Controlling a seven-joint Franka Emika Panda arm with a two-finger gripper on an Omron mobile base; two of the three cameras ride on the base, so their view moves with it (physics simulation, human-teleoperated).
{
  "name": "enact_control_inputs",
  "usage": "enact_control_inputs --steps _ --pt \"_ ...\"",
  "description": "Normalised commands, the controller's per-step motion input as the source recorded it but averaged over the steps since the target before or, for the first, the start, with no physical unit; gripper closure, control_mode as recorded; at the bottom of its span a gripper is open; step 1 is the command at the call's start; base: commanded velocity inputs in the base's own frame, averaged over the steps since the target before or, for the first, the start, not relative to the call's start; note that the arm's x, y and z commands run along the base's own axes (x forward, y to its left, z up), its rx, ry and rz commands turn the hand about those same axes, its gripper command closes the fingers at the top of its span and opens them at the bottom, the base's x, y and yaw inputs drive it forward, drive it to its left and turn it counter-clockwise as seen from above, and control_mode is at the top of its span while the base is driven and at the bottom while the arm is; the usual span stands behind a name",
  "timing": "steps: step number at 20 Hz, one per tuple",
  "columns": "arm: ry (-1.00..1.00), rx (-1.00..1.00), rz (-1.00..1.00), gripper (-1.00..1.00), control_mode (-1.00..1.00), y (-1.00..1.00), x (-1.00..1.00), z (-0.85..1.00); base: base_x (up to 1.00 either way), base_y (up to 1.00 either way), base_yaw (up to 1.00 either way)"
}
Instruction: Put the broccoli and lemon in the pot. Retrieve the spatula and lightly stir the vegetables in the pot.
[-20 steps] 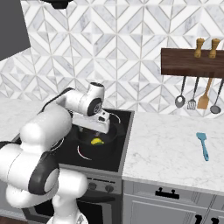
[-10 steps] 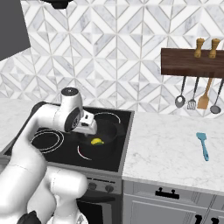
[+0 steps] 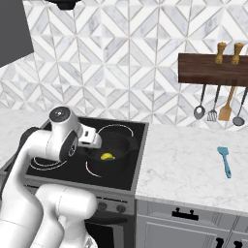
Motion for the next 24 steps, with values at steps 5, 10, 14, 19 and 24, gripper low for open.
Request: enact_control_inputs --steps 5,10,14,19,24 --pt "-0.16 -0.03 0.00 -1.00 -1.00 0.05 -0.01 0.46 0.00 0.00 0.00" --pt "-0.16 -0.02 0.00 -1.00 -1.00 -0.02 -0.16 0.38 0.00 0.00 0.00" --pt "-0.03 0.00 -0.01 -1.00 -1.00 0.00 0.06 0.20 0.00 0.00 0.00" --pt "-0.02 0.00 0.00 -1.00 -1.00 0.00 0.00 0.10 0.00 0.00 0.00" --pt "-0.01 0.00 0.00 -1.00 1.00 -0.05 0.00 0.01 -0.19 -0.32 -0.01"
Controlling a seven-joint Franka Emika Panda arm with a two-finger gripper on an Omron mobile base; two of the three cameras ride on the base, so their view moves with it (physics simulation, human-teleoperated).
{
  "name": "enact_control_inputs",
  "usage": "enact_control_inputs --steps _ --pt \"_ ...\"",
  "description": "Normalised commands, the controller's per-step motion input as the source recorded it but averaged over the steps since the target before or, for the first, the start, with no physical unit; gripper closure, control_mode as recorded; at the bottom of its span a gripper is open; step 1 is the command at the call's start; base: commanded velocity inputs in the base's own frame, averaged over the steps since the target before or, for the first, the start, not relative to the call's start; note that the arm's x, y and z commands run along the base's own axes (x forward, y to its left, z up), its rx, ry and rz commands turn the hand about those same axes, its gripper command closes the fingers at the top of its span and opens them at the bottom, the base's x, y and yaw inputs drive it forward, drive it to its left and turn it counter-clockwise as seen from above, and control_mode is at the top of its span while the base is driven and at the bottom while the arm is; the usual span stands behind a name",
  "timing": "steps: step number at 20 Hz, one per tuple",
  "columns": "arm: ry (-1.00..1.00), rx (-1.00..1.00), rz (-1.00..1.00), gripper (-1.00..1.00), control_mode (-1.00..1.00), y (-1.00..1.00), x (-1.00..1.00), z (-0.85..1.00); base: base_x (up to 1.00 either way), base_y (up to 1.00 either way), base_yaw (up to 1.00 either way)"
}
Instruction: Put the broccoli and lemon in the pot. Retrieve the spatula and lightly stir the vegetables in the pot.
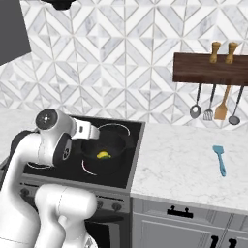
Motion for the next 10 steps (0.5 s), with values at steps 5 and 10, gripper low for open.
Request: enact_control_inputs --steps 5,10 --pt "0.00 0.00 0.00 -1.00 1.00 0.00 0.00 0.00 -0.65 -0.79 -0.04" --pt "0.00 0.00 0.00 -1.00 1.00 0.00 0.00 0.00 -0.03 -0.59 -0.06"
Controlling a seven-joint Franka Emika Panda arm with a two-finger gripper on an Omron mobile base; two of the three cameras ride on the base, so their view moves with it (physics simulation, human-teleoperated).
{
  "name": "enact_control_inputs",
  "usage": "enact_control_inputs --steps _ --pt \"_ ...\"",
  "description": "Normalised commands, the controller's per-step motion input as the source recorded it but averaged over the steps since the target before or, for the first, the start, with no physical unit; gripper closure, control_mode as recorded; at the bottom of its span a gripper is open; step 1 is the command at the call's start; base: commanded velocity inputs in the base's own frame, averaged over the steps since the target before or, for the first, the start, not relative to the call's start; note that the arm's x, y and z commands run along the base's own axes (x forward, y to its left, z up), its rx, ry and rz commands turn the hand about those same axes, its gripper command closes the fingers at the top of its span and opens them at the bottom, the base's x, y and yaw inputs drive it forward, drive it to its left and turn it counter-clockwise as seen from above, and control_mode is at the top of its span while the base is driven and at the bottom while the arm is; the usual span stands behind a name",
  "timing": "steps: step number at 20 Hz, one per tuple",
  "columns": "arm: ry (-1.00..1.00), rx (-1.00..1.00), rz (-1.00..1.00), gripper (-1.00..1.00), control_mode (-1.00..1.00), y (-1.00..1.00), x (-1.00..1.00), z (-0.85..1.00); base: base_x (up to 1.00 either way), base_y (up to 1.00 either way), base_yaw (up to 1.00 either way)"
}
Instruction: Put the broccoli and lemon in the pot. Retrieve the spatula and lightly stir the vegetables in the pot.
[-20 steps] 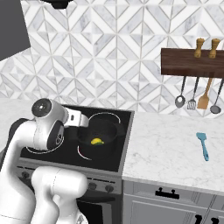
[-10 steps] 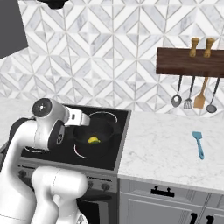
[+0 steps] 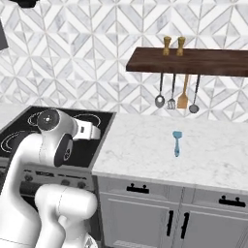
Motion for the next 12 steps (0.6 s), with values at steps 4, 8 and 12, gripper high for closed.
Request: enact_control_inputs --steps 4,8,12 --pt "0.00 0.00 0.00 -1.00 1.00 0.00 0.00 0.00 0.30 -0.51 -0.04" --pt "0.00 0.00 0.00 -1.00 1.00 0.00 0.00 0.00 0.45 -0.34 -0.02" --pt "0.00 0.00 0.00 -1.00 1.00 0.00 0.00 0.00 0.56 -0.27 0.01"
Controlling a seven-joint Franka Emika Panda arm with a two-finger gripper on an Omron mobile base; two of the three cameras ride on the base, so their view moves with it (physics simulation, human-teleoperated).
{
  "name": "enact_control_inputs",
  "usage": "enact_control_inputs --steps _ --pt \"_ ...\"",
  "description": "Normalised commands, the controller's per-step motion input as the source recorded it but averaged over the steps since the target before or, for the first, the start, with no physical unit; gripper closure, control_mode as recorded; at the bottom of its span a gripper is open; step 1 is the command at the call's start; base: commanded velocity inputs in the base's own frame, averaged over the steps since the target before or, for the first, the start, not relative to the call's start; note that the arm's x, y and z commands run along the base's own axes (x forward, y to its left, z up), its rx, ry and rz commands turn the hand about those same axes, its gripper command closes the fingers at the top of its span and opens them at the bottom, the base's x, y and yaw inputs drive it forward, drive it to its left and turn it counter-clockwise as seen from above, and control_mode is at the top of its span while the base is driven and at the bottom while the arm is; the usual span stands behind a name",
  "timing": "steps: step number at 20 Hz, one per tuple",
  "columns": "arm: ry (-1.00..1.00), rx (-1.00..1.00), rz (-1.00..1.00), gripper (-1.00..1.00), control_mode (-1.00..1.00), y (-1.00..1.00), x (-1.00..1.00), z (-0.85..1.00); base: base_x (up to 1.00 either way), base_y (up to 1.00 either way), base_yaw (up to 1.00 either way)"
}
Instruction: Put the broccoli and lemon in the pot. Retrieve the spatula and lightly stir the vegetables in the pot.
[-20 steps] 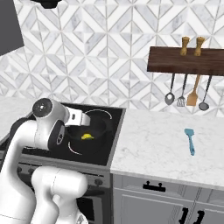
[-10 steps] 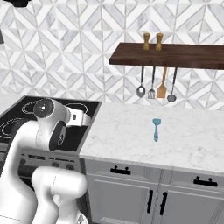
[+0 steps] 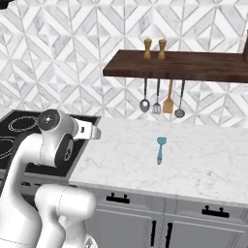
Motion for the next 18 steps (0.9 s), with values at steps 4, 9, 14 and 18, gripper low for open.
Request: enact_control_inputs --steps 4,9,14,18 --pt "0.00 0.00 0.00 -1.00 1.00 0.00 0.00 0.00 0.49 -0.44 0.13" --pt "0.00 0.00 0.00 -1.00 1.00 0.00 0.00 0.00 0.21 -0.53 0.14" --pt "0.02 0.00 0.00 -1.00 -1.00 -0.07 0.12 0.00 0.45 -0.27 0.00" --pt "0.15 0.00 0.00 -1.00 -1.00 -0.74 0.33 -0.07 0.00 0.00 0.00"
